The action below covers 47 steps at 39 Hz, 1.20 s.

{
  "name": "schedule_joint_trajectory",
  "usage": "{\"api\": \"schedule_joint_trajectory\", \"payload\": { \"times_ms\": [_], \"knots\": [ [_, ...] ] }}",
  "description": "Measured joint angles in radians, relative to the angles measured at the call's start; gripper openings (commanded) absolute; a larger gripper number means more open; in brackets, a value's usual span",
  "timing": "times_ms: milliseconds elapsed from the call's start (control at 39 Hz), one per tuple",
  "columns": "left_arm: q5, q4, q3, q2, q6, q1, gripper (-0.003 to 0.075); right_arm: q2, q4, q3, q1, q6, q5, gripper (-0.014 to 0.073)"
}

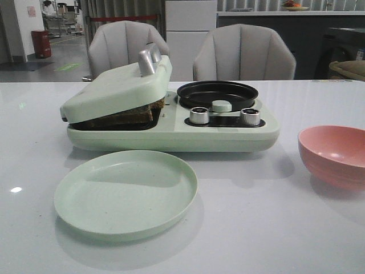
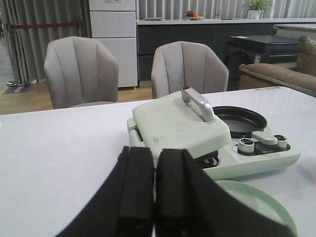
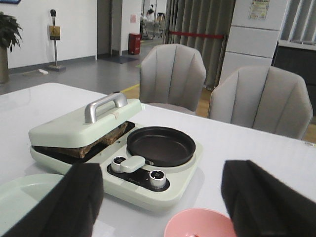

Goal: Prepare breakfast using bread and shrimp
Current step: 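Reach the right gripper down to the rim of the pink bowl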

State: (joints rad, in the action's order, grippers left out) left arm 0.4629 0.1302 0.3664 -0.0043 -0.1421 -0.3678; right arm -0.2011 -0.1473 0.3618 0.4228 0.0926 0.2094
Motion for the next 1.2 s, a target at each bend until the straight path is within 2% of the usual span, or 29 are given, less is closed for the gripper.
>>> {"api": "schedule_joint_trajectory", "payload": {
  "times_ms": [308, 564, 820, 974, 1205],
  "knots": [
    [0.000, 0.000, 0.000, 0.000, 0.000, 0.000, 0.0114, -0.194, 0.024, 0.024, 0.000, 0.004, -0.044, 0.0595],
    [0.000, 0.000, 0.000, 0.000, 0.000, 0.000, 0.0114, -0.224, 0.066, 0.040, 0.000, 0.008, -0.061, 0.0595],
    [0.000, 0.000, 0.000, 0.000, 0.000, 0.000, 0.0114, -0.266, 0.085, 0.134, 0.000, 0.010, 0.076, 0.0595],
    [0.000, 0.000, 0.000, 0.000, 0.000, 0.000, 0.0114, -0.409, 0.093, 0.243, 0.000, 0.010, 0.178, 0.0595],
    [0.000, 0.000, 0.000, 0.000, 0.000, 0.000, 0.0114, -0.649, 0.137, 0.390, -0.029, 0.040, 0.204, 0.0595]
  ]
}}
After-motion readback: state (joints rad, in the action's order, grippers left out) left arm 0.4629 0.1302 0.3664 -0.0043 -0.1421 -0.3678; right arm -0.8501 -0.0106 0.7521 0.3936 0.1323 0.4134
